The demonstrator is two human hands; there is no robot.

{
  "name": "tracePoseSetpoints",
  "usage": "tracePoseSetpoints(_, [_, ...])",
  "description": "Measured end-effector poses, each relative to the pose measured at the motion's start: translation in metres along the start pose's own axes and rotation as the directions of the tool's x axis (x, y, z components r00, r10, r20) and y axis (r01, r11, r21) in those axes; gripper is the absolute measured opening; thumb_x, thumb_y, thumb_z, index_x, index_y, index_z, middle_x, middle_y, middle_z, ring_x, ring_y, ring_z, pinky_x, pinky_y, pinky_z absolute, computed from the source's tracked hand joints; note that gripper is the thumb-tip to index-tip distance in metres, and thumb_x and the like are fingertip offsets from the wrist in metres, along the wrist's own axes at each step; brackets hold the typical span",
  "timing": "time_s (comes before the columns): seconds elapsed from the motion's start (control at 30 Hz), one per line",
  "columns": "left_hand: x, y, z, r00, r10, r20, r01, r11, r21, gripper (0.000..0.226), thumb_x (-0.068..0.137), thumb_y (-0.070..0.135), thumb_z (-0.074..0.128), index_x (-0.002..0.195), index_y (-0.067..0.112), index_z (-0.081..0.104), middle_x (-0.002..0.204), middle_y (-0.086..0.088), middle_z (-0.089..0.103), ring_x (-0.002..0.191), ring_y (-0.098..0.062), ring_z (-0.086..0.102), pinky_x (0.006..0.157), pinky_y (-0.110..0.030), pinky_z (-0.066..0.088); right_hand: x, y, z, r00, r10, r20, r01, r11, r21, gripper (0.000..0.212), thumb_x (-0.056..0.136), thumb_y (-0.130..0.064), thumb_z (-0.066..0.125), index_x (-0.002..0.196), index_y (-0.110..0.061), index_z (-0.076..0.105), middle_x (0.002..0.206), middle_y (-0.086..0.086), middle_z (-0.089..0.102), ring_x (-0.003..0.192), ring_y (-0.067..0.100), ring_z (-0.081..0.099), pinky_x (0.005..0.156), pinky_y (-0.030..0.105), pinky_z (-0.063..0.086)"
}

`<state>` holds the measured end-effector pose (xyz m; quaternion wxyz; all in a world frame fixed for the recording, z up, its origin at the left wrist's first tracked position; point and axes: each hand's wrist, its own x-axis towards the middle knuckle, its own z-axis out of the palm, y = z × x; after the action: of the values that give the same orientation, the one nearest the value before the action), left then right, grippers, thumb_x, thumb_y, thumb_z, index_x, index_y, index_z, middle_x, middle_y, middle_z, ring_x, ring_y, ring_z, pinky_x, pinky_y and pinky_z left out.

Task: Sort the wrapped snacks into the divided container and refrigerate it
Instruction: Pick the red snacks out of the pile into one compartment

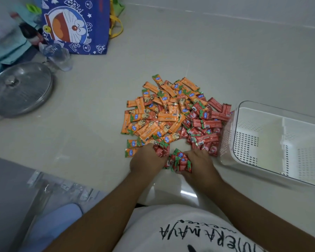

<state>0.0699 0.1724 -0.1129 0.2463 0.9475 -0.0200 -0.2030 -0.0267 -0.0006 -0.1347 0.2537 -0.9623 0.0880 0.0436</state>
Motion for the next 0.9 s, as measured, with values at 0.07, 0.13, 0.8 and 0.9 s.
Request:
tracePoseSetpoints(0.07, [-0.001, -0.002, 0.001, 1.000, 0.021, -0.004, -0.021, 1.000, 0.014, 0.042, 0.077, 0.061, 0.072, 0.096, 0.023, 0.068, 0.090, 0.004, 0.071, 0.088, -0.024, 0.070, 0.074, -0.037, 0.059, -0.001, -0.002, -0.001, 1.000, 0.008, 0.013, -0.008, 0.999, -0.039, 0.045, 0.075, -0.040, 0.078, 0.113, -0.021, 0.064, 0.108, 0.000, 0.059, 0.101, 0.023, 0.046, 0.083, 0.035, 0.040])
tracePoseSetpoints(0.13, [-0.003, -0.003, 0.003, 0.998, 0.055, -0.028, -0.054, 0.998, 0.041, 0.044, 0.077, 0.063, 0.070, 0.096, 0.024, 0.067, 0.090, 0.004, 0.072, 0.088, -0.024, 0.070, 0.072, -0.035, 0.058, -0.002, -0.005, -0.002, 1.000, 0.019, 0.008, -0.018, 0.999, -0.046, 0.037, 0.076, -0.034, 0.075, 0.108, -0.019, 0.066, 0.105, 0.001, 0.061, 0.098, 0.024, 0.048, 0.081, 0.036, 0.042])
tracePoseSetpoints(0.8, [-0.004, 0.020, 0.013, 0.924, 0.341, 0.174, -0.368, 0.916, 0.158, 0.024, 0.080, 0.043, 0.065, 0.086, 0.020, 0.067, 0.080, 0.001, 0.069, 0.083, -0.026, 0.069, 0.064, -0.030, 0.052, -0.014, -0.032, -0.052, 0.919, 0.306, -0.248, -0.206, 0.910, 0.360, 0.030, 0.082, -0.024, 0.078, 0.110, -0.023, 0.070, 0.101, -0.005, 0.062, 0.093, 0.013, 0.059, 0.072, 0.021, 0.042])
tracePoseSetpoints(0.9, [-0.003, 0.019, 0.001, 0.915, 0.390, 0.103, -0.389, 0.921, -0.038, 0.022, 0.081, 0.040, 0.069, 0.076, 0.020, 0.062, 0.073, 0.006, 0.059, 0.076, -0.024, 0.064, 0.056, -0.028, 0.044, -0.015, -0.045, -0.072, 0.922, 0.253, -0.294, -0.113, 0.900, 0.421, 0.023, 0.080, -0.023, 0.080, 0.098, -0.027, 0.068, 0.092, -0.014, 0.058, 0.085, -0.001, 0.055, 0.069, 0.008, 0.037])
